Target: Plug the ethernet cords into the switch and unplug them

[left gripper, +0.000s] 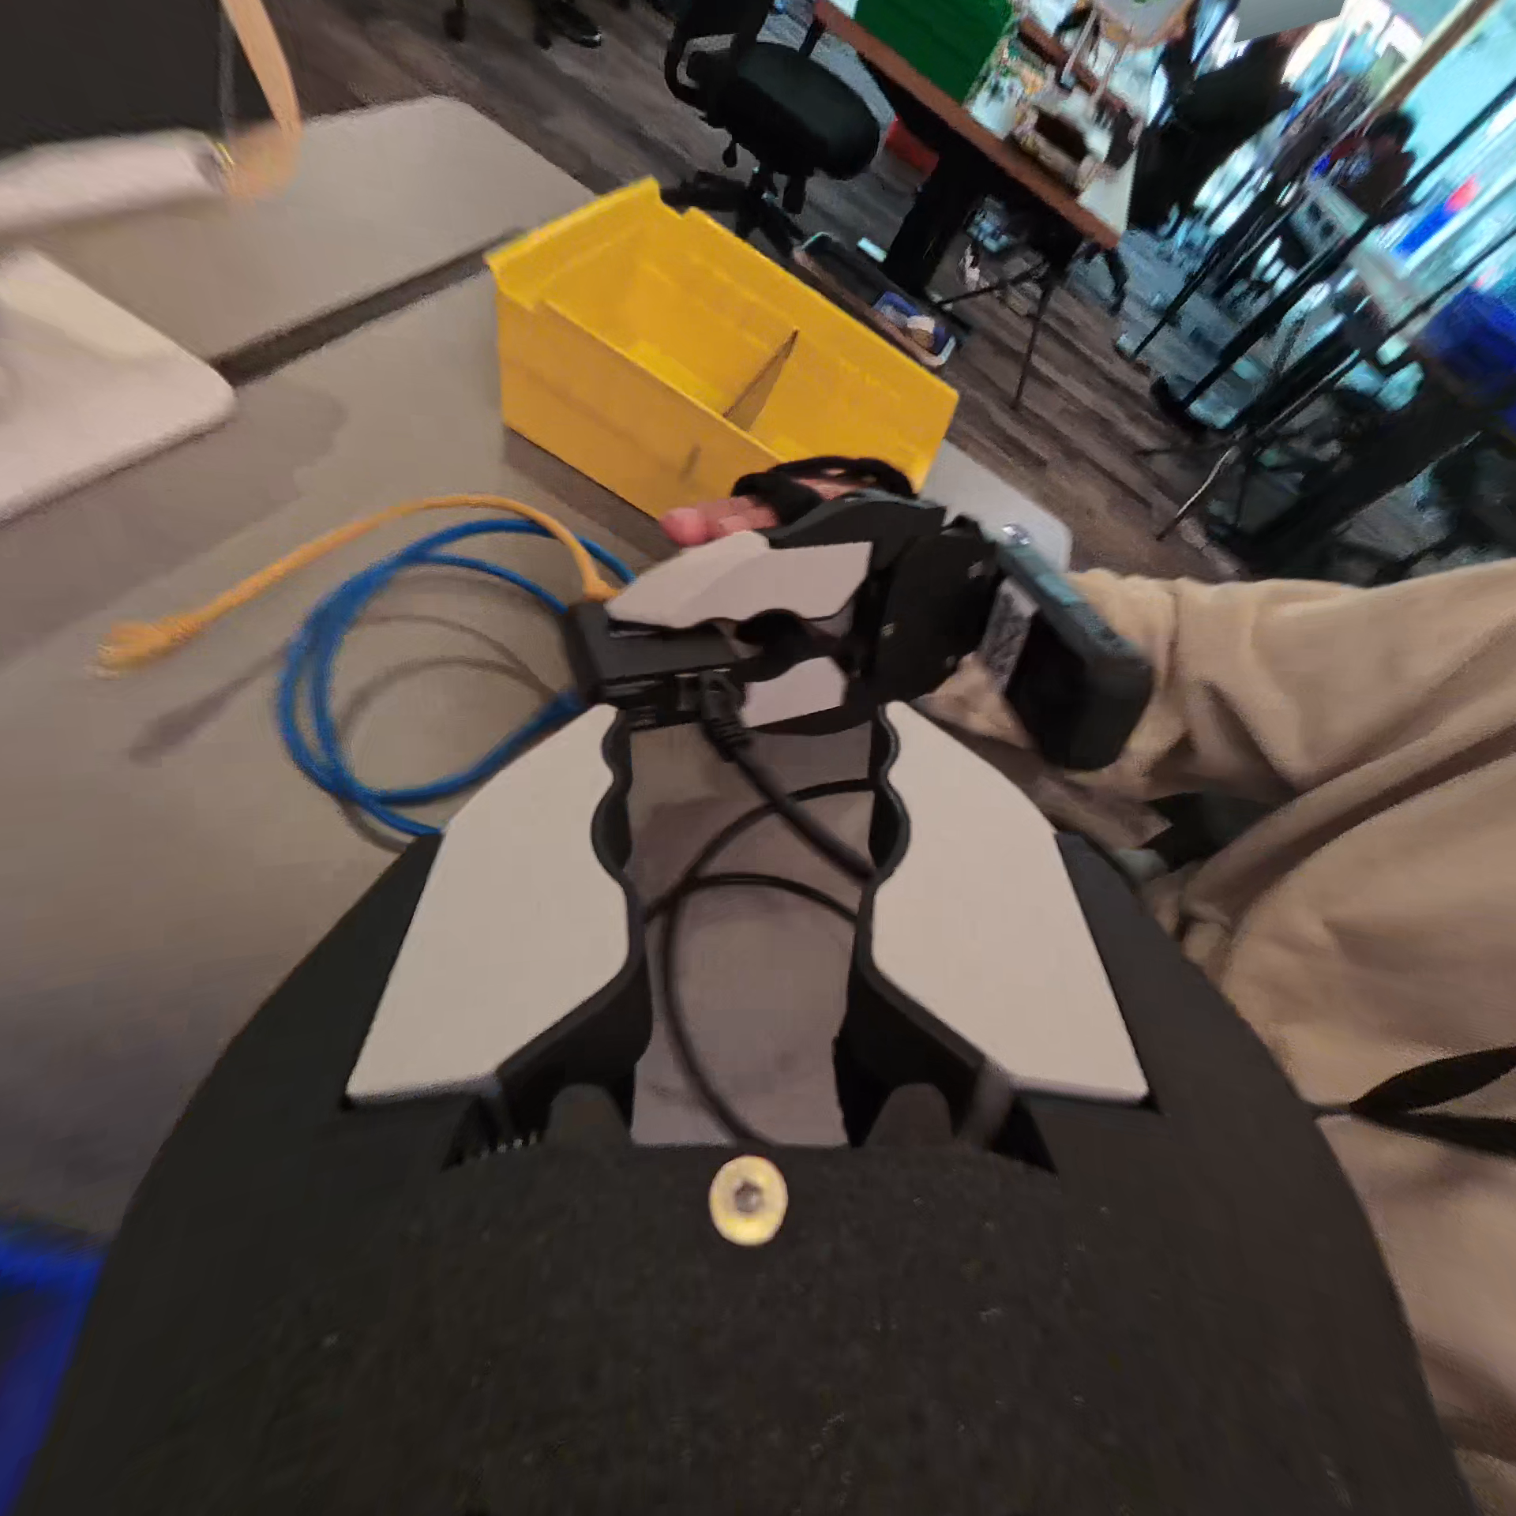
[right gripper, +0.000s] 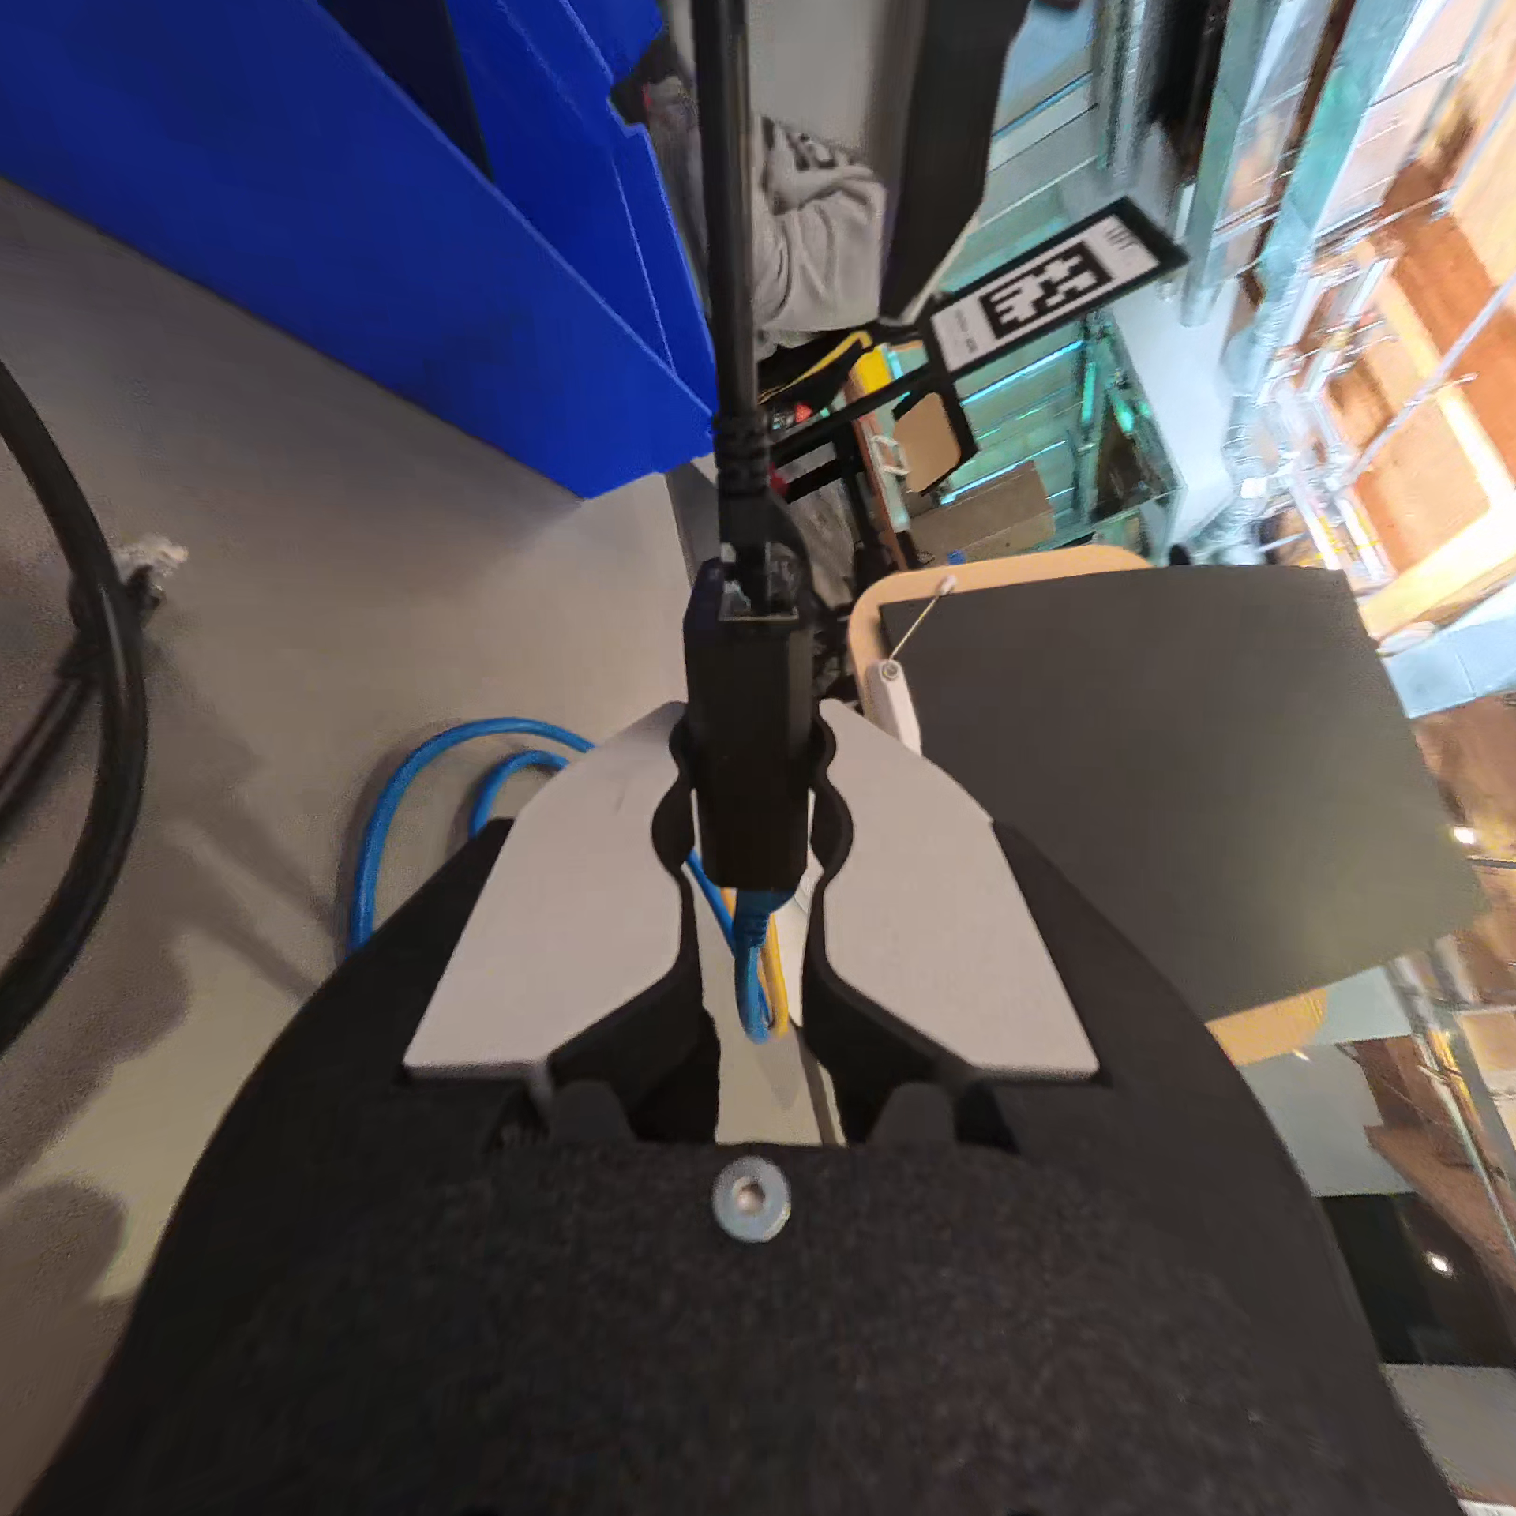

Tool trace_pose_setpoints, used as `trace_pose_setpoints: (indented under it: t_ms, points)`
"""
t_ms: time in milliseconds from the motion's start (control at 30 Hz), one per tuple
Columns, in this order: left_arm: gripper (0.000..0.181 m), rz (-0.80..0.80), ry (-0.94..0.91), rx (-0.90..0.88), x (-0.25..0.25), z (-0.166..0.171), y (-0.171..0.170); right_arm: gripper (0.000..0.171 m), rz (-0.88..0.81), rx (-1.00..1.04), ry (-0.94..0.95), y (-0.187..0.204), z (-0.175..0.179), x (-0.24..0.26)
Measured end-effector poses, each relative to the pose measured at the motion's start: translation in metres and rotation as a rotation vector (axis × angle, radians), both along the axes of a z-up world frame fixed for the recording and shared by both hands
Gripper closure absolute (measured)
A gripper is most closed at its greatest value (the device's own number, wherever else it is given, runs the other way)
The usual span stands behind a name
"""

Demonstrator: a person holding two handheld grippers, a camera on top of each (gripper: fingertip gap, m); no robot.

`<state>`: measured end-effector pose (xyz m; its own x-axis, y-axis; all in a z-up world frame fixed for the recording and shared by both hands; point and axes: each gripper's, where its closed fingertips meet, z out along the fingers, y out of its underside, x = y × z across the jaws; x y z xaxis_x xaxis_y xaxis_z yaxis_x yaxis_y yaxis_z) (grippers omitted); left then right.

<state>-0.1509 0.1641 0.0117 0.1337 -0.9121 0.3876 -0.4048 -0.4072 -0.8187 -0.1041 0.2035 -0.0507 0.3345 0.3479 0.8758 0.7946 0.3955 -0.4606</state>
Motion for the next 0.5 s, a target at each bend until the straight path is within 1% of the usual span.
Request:
trace_pose_setpoints:
  t_ms: [67, 100, 133, 200, 267, 333, 367, 433, 500]
  points:
    - [0.127, 0.071, 0.019, -0.138, 0.001, -0.026, -0.018, 0.147, 0.006, 0.068, 0.029, -0.006, -0.013, -0.010]
    - [0.126, 0.096, 0.011, -0.216, 0.003, -0.037, -0.025, 0.147, 0.019, 0.086, 0.041, -0.011, -0.020, -0.015]
    - [0.129, 0.124, -0.011, -0.296, 0.004, -0.046, -0.028, 0.147, 0.032, 0.123, 0.043, -0.017, -0.024, -0.019]
    - [0.130, 0.169, -0.076, -0.431, 0.005, -0.058, -0.028, 0.147, 0.046, 0.277, 0.039, -0.028, -0.019, -0.020]
    - [0.133, 0.166, -0.121, -0.568, 0.008, -0.070, -0.032, 0.147, 0.069, 0.300, 0.017, -0.034, -0.021, -0.021]
    - [0.150, 0.085, -0.201, -0.748, 0.012, -0.068, -0.044, 0.147, 0.073, 0.328, 0.003, -0.035, -0.021, -0.019]
    - [0.152, 0.072, -0.252, -0.817, 0.013, -0.066, -0.044, 0.147, 0.075, 0.334, -0.004, -0.034, -0.021, -0.018]
    - [0.154, 0.095, -0.281, -0.869, 0.014, -0.072, -0.041, 0.148, 0.082, 0.362, -0.002, -0.034, -0.017, -0.016]
    - [0.152, 0.097, -0.272, -0.868, 0.016, -0.080, -0.040, 0.147, 0.096, 0.389, -0.021, -0.036, -0.016, -0.015]
